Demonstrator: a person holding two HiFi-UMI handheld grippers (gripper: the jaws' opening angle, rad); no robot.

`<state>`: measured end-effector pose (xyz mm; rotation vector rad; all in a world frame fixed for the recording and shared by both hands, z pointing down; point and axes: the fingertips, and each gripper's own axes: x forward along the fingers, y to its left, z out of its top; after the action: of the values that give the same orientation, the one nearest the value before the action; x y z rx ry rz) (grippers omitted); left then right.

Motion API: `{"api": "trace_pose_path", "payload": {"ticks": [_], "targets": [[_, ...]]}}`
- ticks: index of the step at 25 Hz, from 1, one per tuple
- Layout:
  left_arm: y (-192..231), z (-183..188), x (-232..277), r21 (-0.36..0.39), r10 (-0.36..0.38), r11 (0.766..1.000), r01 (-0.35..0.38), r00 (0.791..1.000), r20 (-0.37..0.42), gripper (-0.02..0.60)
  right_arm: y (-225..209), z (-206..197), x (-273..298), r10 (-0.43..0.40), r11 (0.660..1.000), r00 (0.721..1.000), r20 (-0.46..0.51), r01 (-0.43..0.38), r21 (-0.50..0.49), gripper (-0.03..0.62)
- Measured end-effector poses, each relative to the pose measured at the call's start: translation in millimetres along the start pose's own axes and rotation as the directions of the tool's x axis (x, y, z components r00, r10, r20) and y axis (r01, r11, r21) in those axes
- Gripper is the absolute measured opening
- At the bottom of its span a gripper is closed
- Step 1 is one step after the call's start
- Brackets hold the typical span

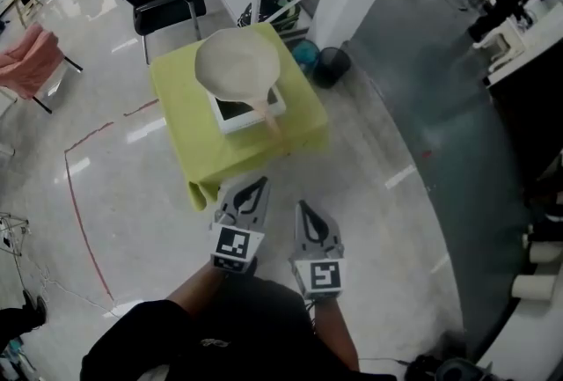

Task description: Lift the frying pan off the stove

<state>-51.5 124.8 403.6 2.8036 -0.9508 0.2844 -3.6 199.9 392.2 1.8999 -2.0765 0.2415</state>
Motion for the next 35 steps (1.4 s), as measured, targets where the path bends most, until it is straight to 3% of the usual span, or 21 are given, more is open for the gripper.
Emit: {"api": "trace_pose_path", "payload": {"ticks": [9, 14, 16, 21, 25, 28, 31, 35], "targets": [[17, -15, 35, -0.047, 0.003, 0.999, -0.005, 0.999, -0.038, 0.043, -15, -5, 49, 0.083, 0.995, 0.994, -0.066, -0.086, -0.041, 0.015], [34, -42, 56, -0.03, 0.071, 0.997, -0.075, 0.99, -0.125, 0.043, -31, -19, 80, 0.176, 0.983, 0.98, -0.098, -0.18, -0.029, 0.015], [38, -49, 63, -0.058, 0.095, 0.993, -0.106, 0.983, -0.159, 0.043, -37, -23, 92, 0.229, 0.972, 0.967, -0.11, -0.233, -0.032, 0.015], [42, -52, 84, -0.114, 0.177, 0.972, -0.203, 0.962, -0.205, 0.043, -58, -27, 118, 0.359, 0.929, 0.924, -0.134, -0.368, -0.046, 0.015], [50, -52, 104, -0.166, 0.24, 0.945, -0.282, 0.942, -0.235, 0.043, -79, -14, 141, 0.441, 0.896, 0.888, -0.132, -0.444, 0.002, 0.015], [49, -58, 113, -0.183, 0.278, 0.927, -0.326, 0.928, -0.249, 0.043, -94, -34, 152, 0.504, 0.862, 0.847, -0.172, -0.505, 0.038, 0.015], [51, -67, 112, -0.195, 0.296, 0.914, -0.355, 0.914, -0.276, 0.043, -107, -62, 164, 0.516, 0.854, 0.825, -0.229, -0.516, 0.067, 0.015], [56, -83, 114, -0.308, 0.284, 0.872, -0.381, 0.905, -0.315, 0.043, -117, -77, 177, 0.521, 0.853, 0.814, -0.257, -0.509, 0.119, 0.015]]}}
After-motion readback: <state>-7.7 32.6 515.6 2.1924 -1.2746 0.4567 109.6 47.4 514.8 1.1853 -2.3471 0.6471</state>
